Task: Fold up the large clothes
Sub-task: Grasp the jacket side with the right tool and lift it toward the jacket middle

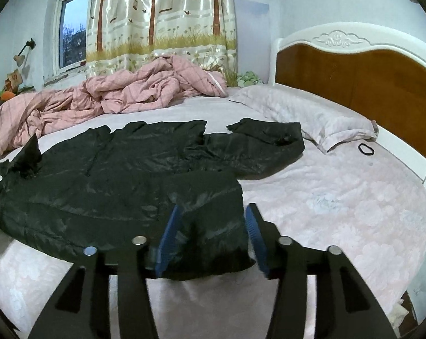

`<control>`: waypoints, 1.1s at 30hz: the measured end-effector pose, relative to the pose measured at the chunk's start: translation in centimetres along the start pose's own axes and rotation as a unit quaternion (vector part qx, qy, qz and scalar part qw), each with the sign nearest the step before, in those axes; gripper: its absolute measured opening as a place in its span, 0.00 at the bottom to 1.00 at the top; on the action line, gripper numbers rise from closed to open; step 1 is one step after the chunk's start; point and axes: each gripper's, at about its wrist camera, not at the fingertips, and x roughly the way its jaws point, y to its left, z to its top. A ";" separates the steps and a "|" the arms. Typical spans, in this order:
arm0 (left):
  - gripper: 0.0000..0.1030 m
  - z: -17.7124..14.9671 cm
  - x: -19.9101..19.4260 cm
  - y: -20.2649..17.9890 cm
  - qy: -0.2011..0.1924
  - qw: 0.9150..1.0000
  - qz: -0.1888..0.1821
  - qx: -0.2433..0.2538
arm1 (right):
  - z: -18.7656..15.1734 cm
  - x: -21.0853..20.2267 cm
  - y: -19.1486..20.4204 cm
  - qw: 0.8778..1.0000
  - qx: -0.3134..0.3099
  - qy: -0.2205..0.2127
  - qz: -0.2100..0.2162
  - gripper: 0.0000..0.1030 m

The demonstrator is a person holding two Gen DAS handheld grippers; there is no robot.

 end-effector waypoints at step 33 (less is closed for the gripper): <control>1.00 4.1 6.6 -13.5 0.001 0.992 -0.060 0.112 | 14.6 32.4 -18.6 0.962 0.133 0.227 -0.071 0.53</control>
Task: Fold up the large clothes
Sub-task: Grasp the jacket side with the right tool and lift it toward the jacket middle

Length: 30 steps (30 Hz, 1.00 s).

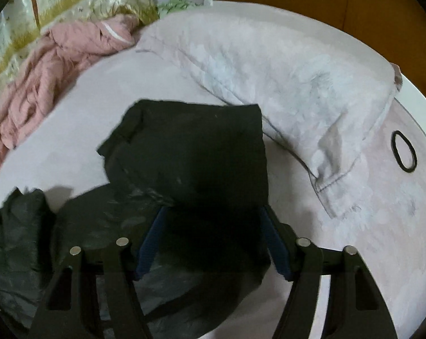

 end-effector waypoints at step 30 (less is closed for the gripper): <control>1.00 -2.6 -4.7 0.9 0.005 1.000 -0.013 -0.023 | -16.1 -24.5 12.3 0.945 -0.177 -0.214 0.175 0.08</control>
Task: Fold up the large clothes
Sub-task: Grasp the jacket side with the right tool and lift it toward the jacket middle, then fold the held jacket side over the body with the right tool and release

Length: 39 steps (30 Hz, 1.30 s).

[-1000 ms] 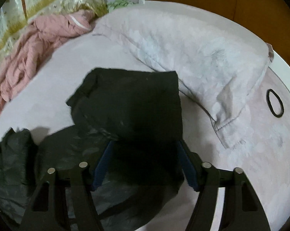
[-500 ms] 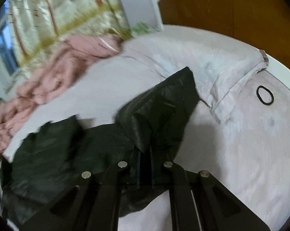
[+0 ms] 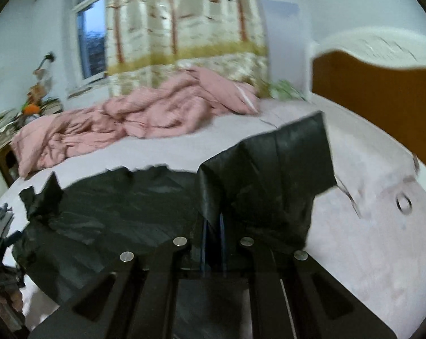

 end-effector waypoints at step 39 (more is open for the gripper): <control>0.84 4.8 21.6 -10.4 0.342 0.910 -0.199 -0.127 | -9.1 2.3 -7.1 0.981 0.148 0.024 -0.121 0.84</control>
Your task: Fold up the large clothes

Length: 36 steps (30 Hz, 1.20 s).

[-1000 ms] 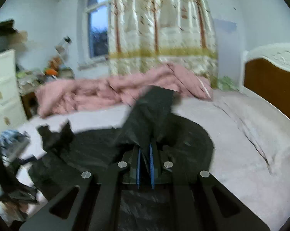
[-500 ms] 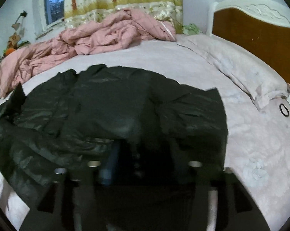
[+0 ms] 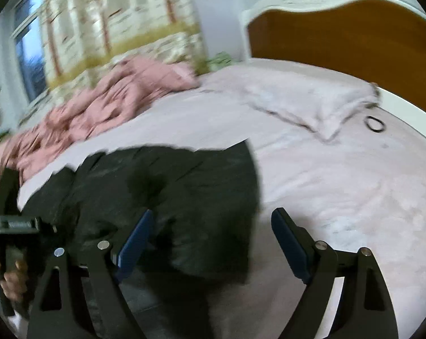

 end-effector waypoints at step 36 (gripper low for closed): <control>0.17 3.0 -13.1 18.5 -0.170 0.913 0.368 -0.038 | -4.3 4.3 4.7 0.987 -0.118 0.110 -0.018 0.85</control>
